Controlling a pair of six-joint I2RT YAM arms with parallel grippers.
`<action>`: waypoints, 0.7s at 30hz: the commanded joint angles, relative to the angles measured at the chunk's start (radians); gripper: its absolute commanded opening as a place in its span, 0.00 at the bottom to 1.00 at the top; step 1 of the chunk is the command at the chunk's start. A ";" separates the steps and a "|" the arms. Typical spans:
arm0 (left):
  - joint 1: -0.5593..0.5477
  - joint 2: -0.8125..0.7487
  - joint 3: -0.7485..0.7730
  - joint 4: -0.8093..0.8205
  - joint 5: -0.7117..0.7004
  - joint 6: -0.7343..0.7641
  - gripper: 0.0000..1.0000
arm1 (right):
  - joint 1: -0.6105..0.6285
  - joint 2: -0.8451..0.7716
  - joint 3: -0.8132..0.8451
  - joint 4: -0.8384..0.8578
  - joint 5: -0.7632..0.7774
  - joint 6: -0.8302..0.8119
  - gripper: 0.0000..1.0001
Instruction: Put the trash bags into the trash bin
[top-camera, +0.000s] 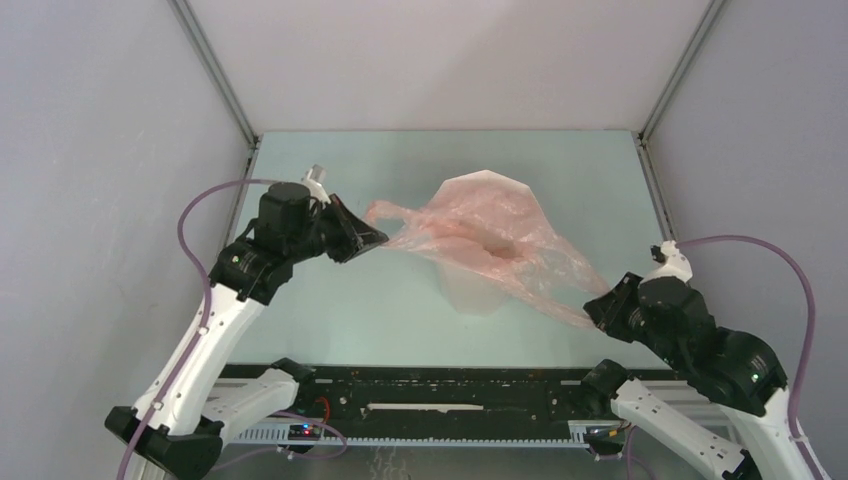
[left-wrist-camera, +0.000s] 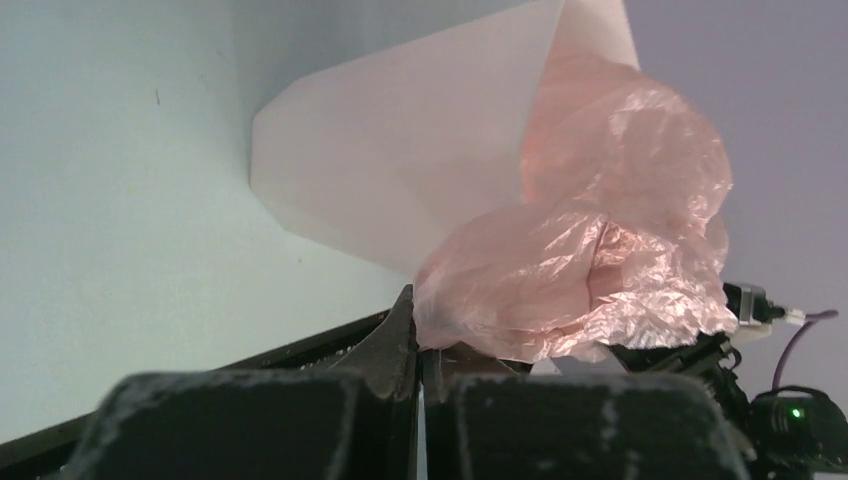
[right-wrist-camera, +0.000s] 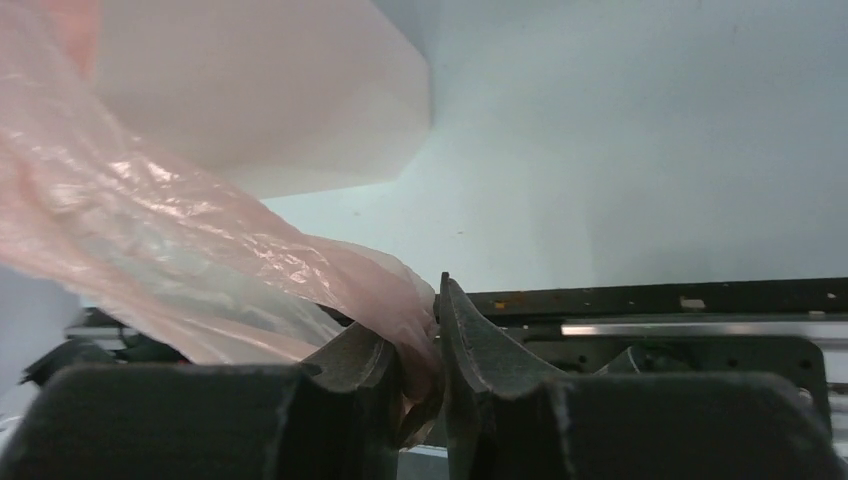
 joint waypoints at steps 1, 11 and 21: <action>0.012 -0.041 -0.099 0.042 0.066 -0.022 0.00 | 0.000 0.018 -0.061 0.056 0.034 -0.050 0.26; 0.011 -0.030 -0.157 0.008 -0.005 0.094 0.00 | -0.039 0.133 -0.115 0.220 0.082 -0.157 0.24; 0.019 -0.026 -0.287 0.042 -0.079 0.113 0.00 | -0.212 0.209 -0.143 0.320 0.026 -0.286 0.31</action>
